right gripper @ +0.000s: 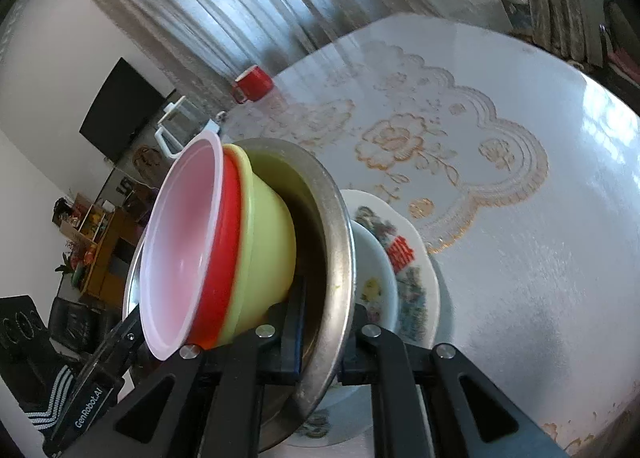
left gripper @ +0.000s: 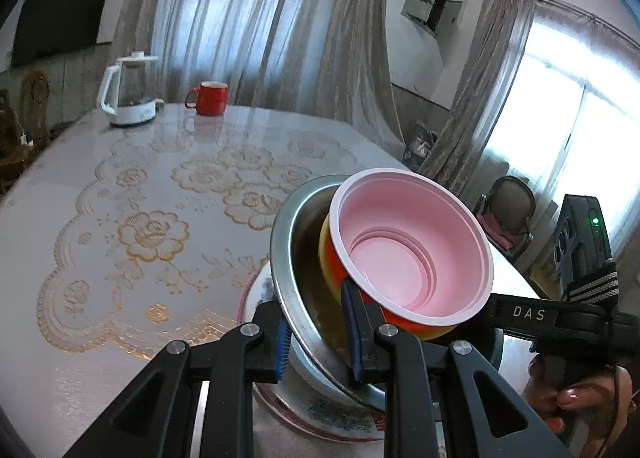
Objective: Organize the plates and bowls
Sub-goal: 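Lower the nested bowls onto the rose-pattern plate and open both grippers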
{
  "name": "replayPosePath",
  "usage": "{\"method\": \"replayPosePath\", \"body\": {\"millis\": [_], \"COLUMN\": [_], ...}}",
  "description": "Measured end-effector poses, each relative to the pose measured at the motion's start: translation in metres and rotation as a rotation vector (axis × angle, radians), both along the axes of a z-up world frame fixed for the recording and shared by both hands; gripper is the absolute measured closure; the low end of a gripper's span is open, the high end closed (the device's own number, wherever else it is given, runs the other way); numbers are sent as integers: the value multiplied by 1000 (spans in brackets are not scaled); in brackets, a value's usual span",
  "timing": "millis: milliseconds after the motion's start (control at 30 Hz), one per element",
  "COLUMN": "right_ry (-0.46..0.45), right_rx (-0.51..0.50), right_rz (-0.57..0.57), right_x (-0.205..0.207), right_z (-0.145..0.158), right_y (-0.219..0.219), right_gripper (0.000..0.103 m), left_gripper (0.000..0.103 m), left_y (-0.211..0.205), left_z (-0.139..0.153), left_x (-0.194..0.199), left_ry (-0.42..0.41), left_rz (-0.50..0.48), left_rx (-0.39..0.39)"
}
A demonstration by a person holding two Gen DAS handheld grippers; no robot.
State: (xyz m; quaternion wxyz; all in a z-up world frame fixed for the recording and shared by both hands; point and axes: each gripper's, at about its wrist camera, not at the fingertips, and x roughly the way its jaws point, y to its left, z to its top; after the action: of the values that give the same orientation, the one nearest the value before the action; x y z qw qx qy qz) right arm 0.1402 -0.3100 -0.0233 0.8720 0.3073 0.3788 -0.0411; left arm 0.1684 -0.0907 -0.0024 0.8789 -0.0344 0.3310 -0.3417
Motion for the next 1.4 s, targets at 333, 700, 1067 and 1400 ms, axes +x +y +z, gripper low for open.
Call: {"method": "replayPosePath", "body": {"millis": [333, 700, 1067, 1400], "right_ry": [92, 115, 132, 135], "right_rx": [-11, -38, -77, -72], "right_rz": [-7, 24, 58, 84], "right_x": [8, 10, 12, 4], "right_z": [-21, -17, -11, -7], "right_y": [-6, 0, 9, 13], "right_gripper": [89, 85, 84, 82], "left_gripper": [82, 82, 82, 82], "left_y": [-15, -11, -4, -3], "left_z": [-24, -23, -23, -18], "left_x": [13, 10, 8, 6], "left_ry": [60, 65, 78, 55], "left_rz": [2, 33, 55, 56], "left_rx": [47, 63, 55, 62]}}
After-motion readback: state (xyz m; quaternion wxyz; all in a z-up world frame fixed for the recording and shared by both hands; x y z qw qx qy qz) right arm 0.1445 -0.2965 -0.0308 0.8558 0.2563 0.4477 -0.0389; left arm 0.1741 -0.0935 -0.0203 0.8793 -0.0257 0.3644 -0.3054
